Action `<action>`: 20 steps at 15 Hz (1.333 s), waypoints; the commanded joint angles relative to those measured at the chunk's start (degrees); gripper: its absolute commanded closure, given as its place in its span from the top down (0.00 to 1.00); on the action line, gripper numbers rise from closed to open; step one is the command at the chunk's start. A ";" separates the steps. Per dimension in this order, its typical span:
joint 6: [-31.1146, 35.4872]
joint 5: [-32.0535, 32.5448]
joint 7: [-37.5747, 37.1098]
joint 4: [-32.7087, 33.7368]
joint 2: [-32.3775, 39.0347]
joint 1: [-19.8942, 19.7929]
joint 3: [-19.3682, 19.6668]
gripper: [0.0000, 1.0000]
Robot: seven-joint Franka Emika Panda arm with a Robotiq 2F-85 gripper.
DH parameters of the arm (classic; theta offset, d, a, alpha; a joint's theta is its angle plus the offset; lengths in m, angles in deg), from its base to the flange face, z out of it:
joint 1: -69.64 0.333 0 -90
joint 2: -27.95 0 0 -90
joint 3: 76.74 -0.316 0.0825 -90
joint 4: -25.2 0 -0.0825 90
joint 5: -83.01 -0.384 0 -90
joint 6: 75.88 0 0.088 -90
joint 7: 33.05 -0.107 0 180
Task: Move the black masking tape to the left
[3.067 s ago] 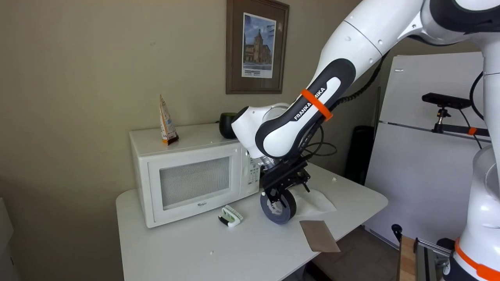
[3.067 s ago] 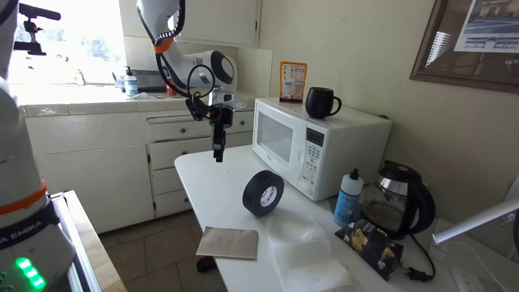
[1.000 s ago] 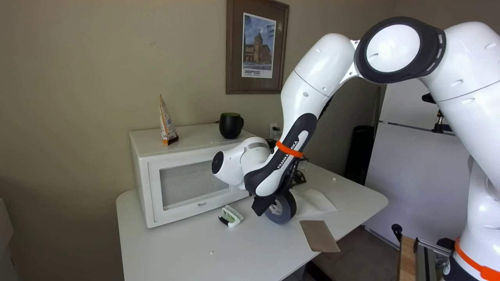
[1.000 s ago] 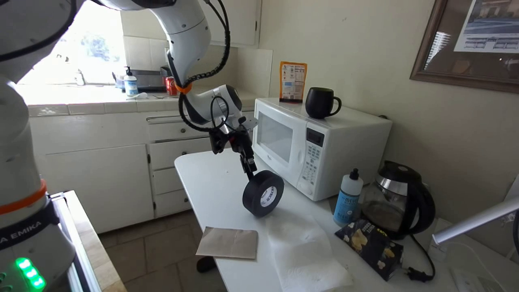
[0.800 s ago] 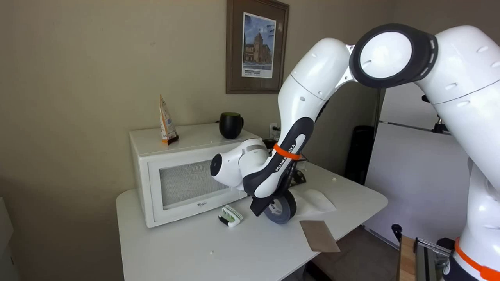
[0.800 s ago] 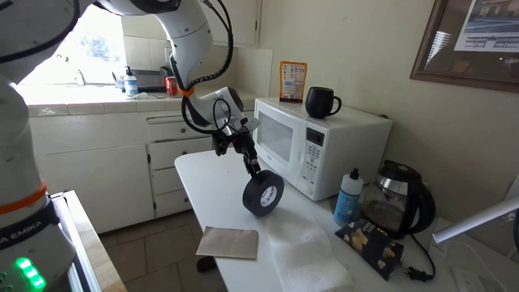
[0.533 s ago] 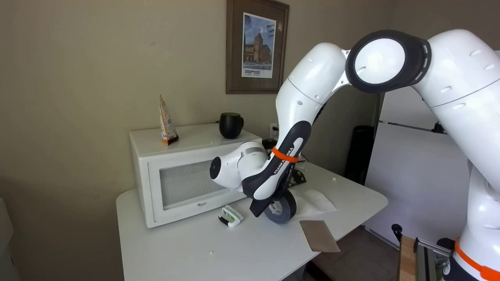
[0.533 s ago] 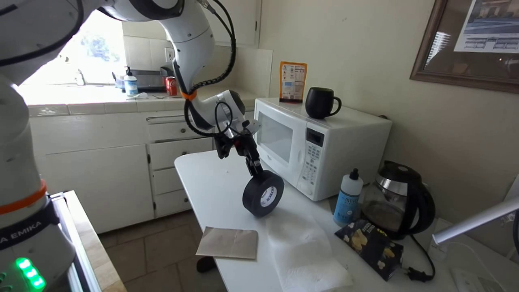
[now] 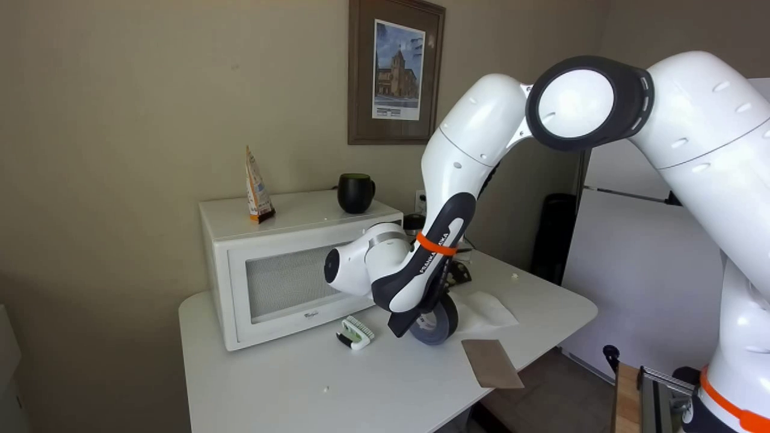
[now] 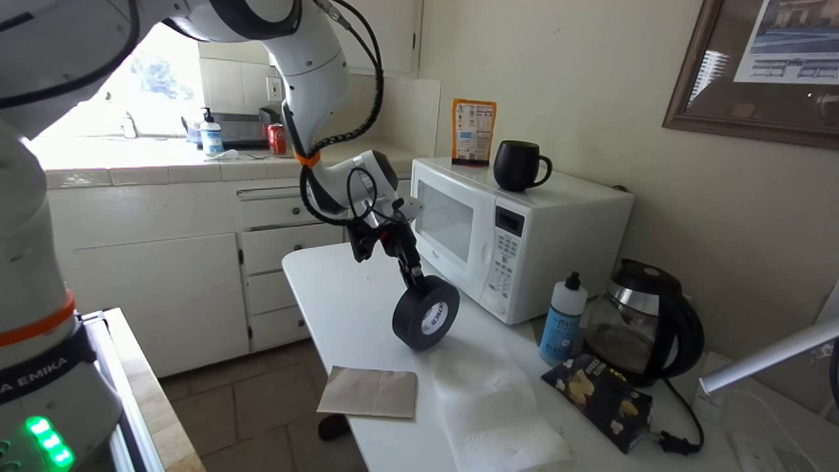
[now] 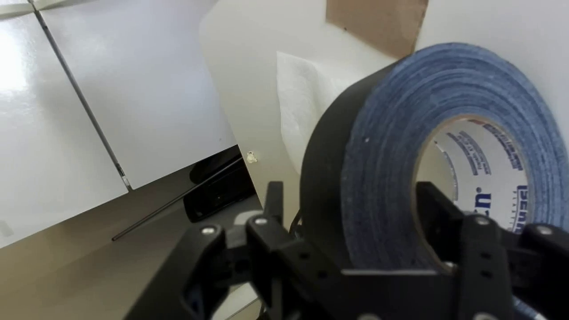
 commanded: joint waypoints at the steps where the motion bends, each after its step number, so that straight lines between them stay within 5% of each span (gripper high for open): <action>1: -2.12 0.41 -1.27 0.69 0.96 0.28 0.02 0.45; 4: -2.55 -0.08 -1.41 0.45 0.61 0.11 -0.27 0.25; 10: 1.03 -9.76 3.63 -0.46 -3.40 -3.53 -3.42 0.24; 20: 11.04 -29.85 22.53 -1.89 -5.74 -9.63 -1.39 0.24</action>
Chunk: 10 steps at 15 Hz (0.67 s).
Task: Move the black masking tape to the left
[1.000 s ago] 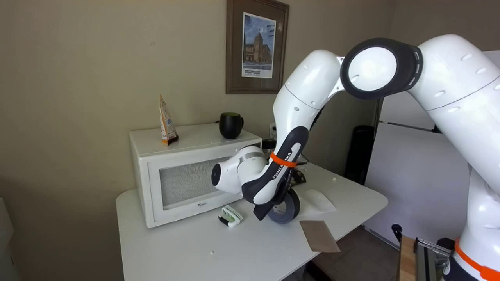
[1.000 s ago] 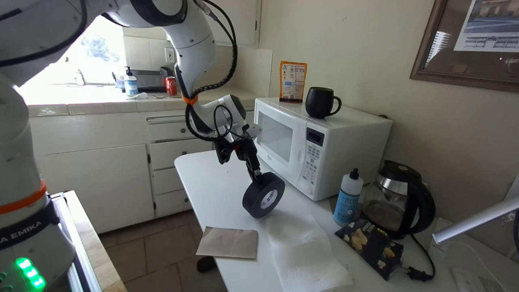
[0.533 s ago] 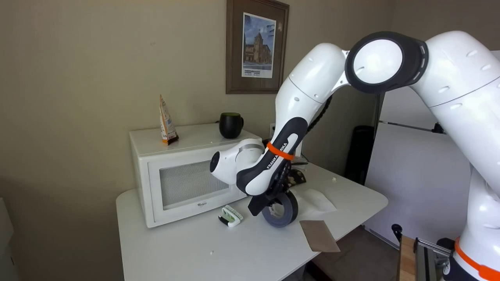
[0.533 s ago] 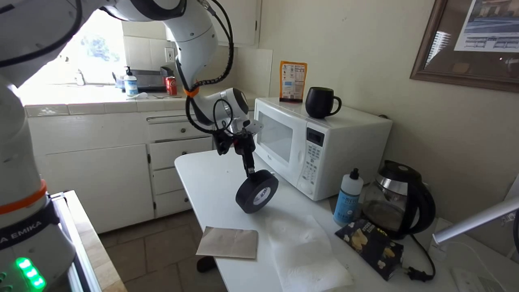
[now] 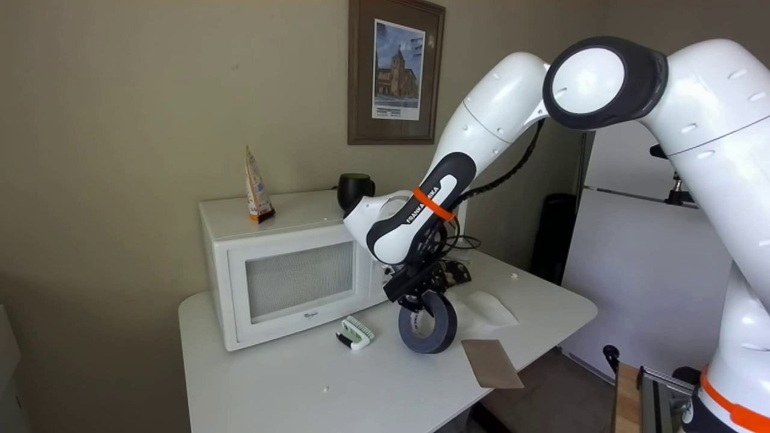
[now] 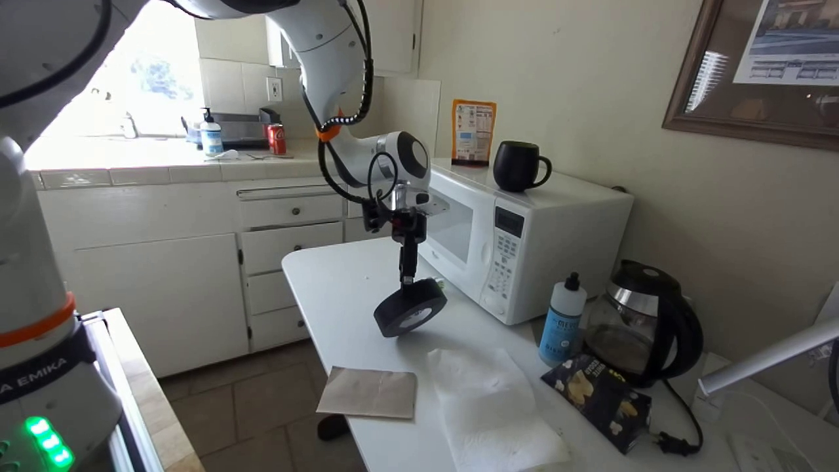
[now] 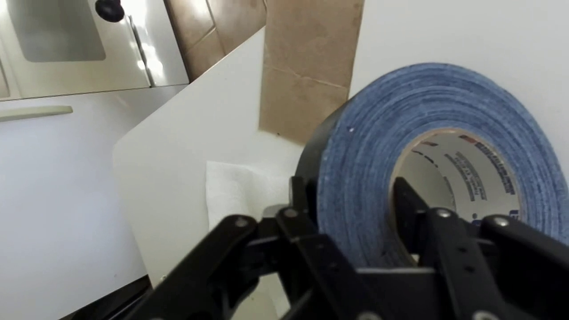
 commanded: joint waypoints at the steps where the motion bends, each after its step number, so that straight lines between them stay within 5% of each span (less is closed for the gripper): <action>1: 5.86 -7.63 7.92 -2.31 -0.06 -1.89 0.26 0.24; 10: 10.09 -23.42 26.57 -5.58 -2.45 -4.11 0.09 0.24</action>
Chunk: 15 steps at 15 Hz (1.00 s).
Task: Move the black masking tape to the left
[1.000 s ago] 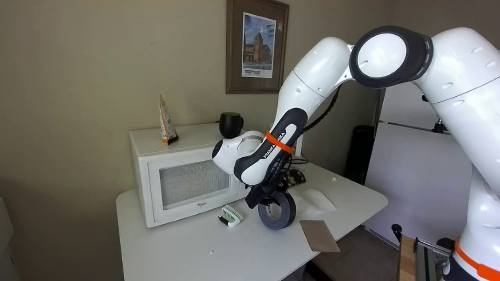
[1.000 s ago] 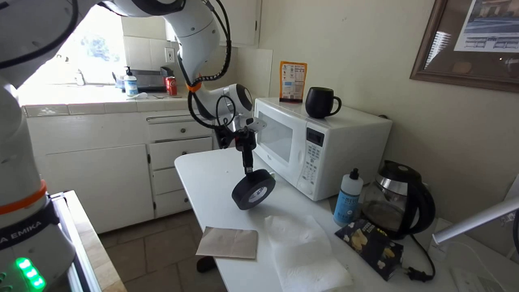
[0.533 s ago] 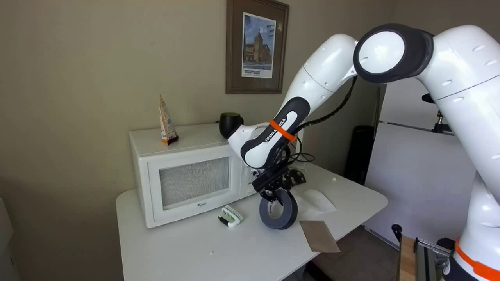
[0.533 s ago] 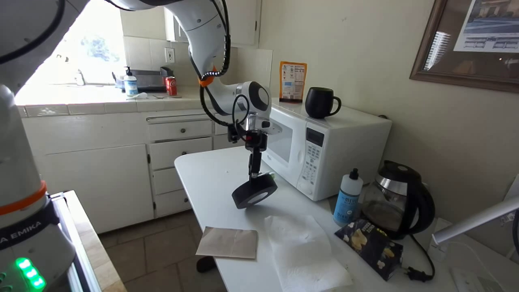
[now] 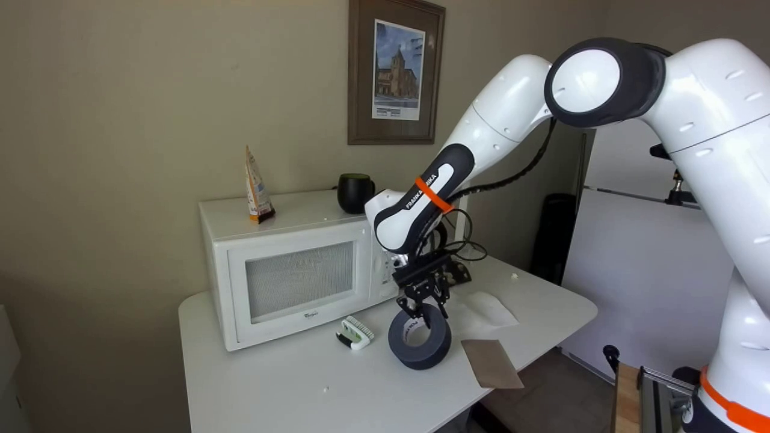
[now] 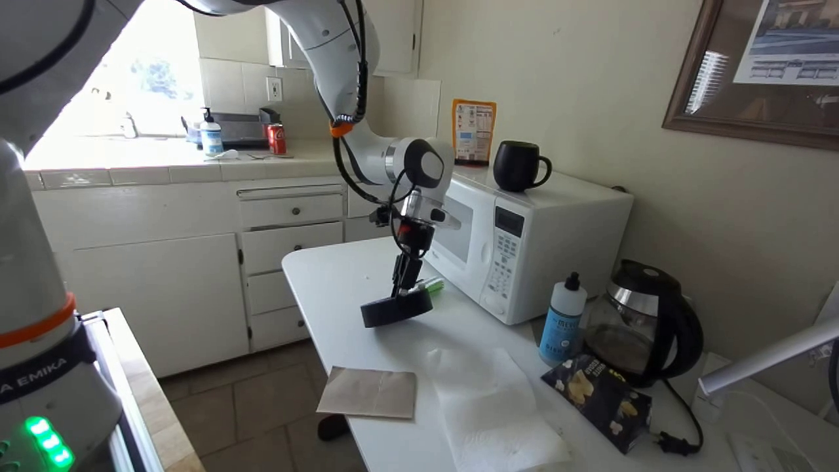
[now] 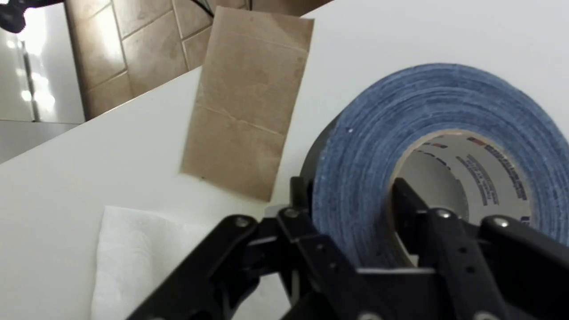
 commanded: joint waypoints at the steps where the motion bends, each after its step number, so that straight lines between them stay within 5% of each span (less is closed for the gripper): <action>1: 3.86 -9.20 8.96 -3.56 -1.22 -0.84 -1.62 0.24; 13: 3.55 -35.88 40.56 -1.94 5.18 -9.24 -7.28 0.24; 14: 2.61 -37.51 42.78 -1.80 5.23 -10.11 -7.86 0.74; 15: 1.93 -39.03 45.26 -1.58 5.45 -10.90 -8.46 0.75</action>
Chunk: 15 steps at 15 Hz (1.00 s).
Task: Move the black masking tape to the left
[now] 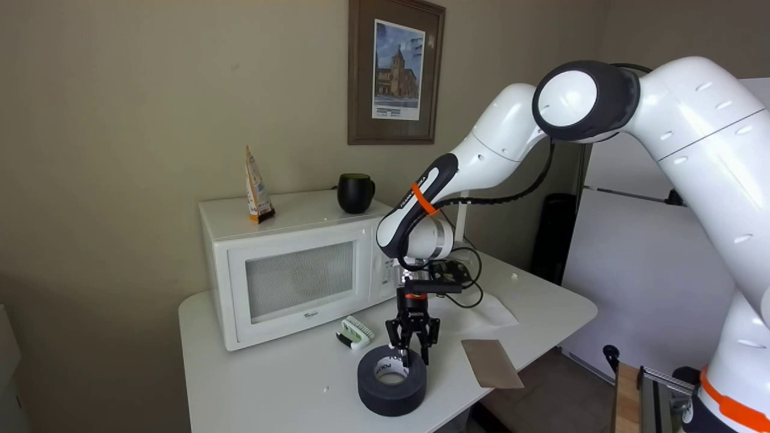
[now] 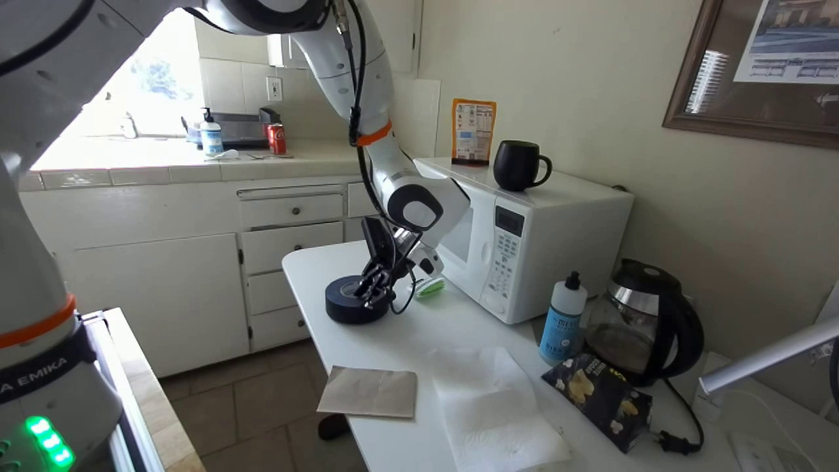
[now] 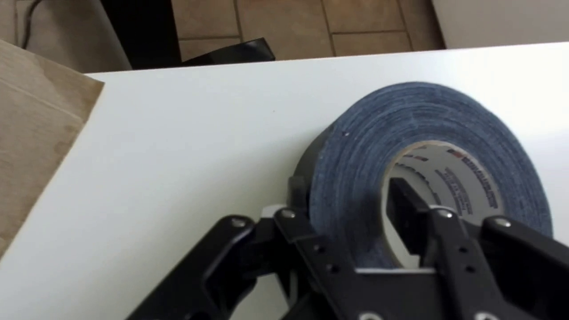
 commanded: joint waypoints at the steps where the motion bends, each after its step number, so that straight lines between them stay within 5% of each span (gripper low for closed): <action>1: -4.18 -6.75 8.53 0.76 -0.20 -3.58 -3.26 0.82; 4: -2.71 -5.46 10.01 -2.02 -4.90 -1.77 -1.81 1.00; 9: 1.45 3.06 -1.83 -7.47 -15.80 5.51 2.38 1.00; 15: 13.10 17.94 -18.51 -8.05 -14.96 13.48 5.92 1.00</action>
